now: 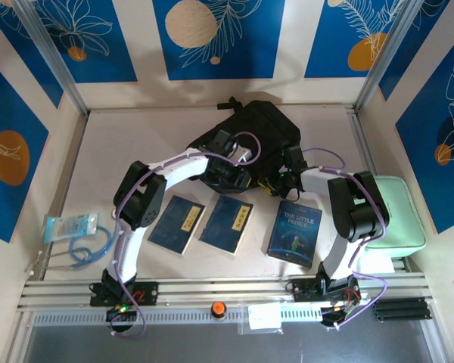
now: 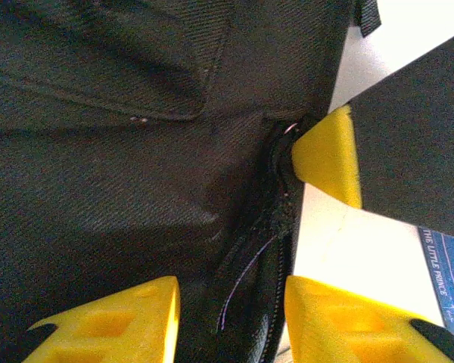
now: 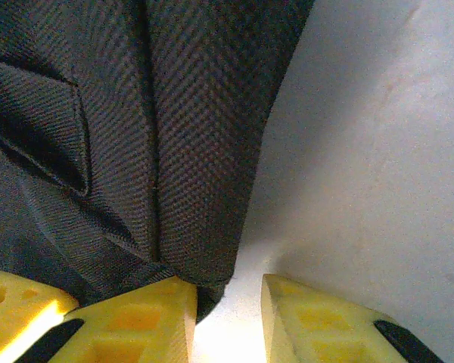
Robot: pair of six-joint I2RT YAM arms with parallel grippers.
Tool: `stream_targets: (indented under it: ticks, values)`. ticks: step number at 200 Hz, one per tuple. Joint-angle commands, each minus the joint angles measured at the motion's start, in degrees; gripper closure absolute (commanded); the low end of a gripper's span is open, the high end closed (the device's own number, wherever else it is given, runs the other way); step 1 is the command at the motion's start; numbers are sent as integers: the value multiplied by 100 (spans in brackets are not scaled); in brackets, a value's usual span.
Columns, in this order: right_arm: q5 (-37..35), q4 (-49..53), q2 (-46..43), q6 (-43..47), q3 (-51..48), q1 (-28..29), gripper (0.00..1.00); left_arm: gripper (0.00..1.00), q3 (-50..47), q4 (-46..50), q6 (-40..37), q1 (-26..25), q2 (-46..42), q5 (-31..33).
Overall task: Pack the student bag
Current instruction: Unzip the student bag at the top-center of the table.
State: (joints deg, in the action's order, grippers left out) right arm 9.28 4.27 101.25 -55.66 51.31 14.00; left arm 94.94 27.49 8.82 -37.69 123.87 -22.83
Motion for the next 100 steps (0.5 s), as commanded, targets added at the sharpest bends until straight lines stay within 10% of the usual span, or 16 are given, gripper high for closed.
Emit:
stream_targets:
  ticks: [1, 100]
  values:
    - [9, 118, 158, -82, 55, 2, 72, 62, 222, 372, -262, -7, 199, -416]
    - [-47, 115, 151, -100, 72, 54, 72, 88, 586, 363, -32, 7, 457, -491]
